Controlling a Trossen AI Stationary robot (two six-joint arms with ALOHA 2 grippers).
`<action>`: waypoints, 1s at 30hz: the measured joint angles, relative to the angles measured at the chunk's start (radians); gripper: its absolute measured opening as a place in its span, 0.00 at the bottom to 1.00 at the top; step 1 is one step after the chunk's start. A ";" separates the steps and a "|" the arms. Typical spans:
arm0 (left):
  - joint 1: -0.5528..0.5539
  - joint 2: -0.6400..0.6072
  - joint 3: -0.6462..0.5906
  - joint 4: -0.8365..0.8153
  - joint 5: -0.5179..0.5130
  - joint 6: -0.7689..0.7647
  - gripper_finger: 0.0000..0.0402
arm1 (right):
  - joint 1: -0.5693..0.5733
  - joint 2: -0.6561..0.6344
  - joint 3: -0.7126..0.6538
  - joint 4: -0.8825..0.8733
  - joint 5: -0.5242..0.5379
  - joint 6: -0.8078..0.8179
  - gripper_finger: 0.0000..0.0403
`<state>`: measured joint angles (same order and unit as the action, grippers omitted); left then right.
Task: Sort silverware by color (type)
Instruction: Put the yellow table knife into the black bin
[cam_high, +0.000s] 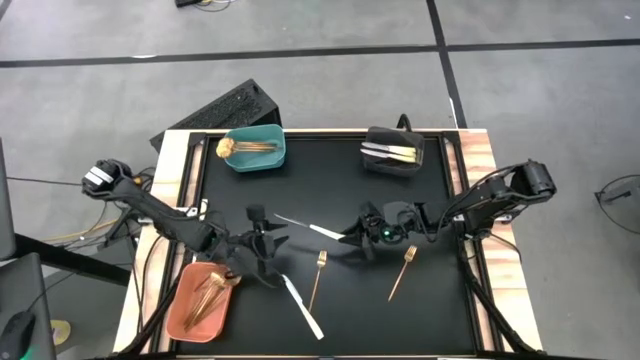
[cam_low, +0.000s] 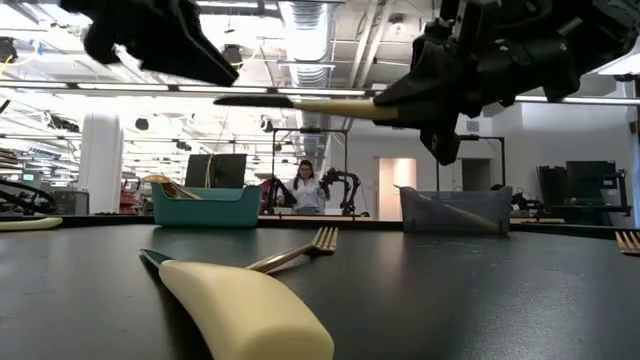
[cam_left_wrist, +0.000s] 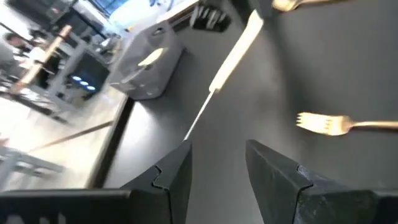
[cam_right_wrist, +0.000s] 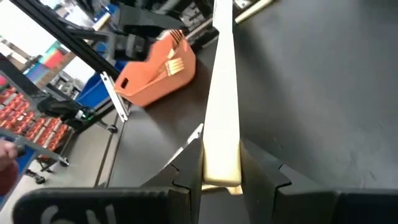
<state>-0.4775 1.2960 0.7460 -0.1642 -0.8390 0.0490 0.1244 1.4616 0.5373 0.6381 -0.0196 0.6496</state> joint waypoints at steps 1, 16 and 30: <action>0.011 0.008 0.000 0.006 -0.006 0.026 0.34 | 0.001 0.000 0.000 0.003 0.000 0.000 0.27; 0.080 0.114 0.000 0.062 -0.038 0.194 0.30 | 0.020 0.000 0.000 -0.010 0.000 -0.006 0.27; 0.089 0.102 0.019 0.042 0.056 0.120 0.00 | 0.027 0.000 0.002 -0.049 0.042 -0.138 0.43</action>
<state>-0.3888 1.3982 0.7649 -0.1225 -0.7831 0.1691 0.1511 1.4620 0.5388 0.5890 0.0222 0.5112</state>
